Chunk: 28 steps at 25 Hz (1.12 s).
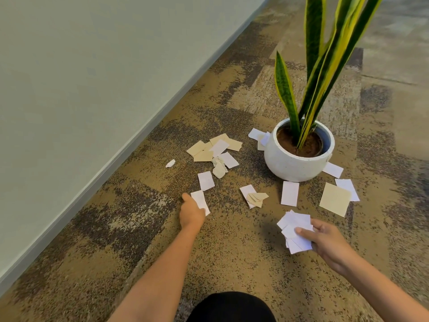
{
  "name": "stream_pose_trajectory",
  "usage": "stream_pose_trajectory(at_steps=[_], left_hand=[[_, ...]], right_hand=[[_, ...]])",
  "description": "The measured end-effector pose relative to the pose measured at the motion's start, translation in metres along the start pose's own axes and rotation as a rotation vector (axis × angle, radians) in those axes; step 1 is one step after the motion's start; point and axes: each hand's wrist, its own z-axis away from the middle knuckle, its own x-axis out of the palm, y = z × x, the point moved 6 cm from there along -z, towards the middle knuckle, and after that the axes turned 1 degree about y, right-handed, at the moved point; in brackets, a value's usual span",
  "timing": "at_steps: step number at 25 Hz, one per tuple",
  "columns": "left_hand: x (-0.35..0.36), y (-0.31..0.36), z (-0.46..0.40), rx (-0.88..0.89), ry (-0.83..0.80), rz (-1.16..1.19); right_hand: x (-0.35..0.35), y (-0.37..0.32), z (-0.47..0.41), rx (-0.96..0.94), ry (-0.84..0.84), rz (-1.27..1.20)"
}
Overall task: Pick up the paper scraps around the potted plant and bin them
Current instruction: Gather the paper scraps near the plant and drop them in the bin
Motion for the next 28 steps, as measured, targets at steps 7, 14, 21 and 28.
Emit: stream_pose_trajectory(at_steps=[7,14,21,28], left_hand=[[-0.016,0.082,0.045,0.334,-0.112,0.263],[0.005,0.222,0.145,0.629,-0.639,0.395],[0.023,0.313,0.224,0.642,-0.683,0.42],[0.033,0.392,0.289,0.764,-0.687,0.41]], right_hand=[[0.0,-0.033,0.001,-0.051,0.04,-0.064],[-0.029,-0.12,0.021,-0.129,0.149,-0.124],[-0.1,-0.188,0.069,-0.136,0.182,-0.161],[-0.171,-0.233,0.119,-0.217,0.2,-0.313]])
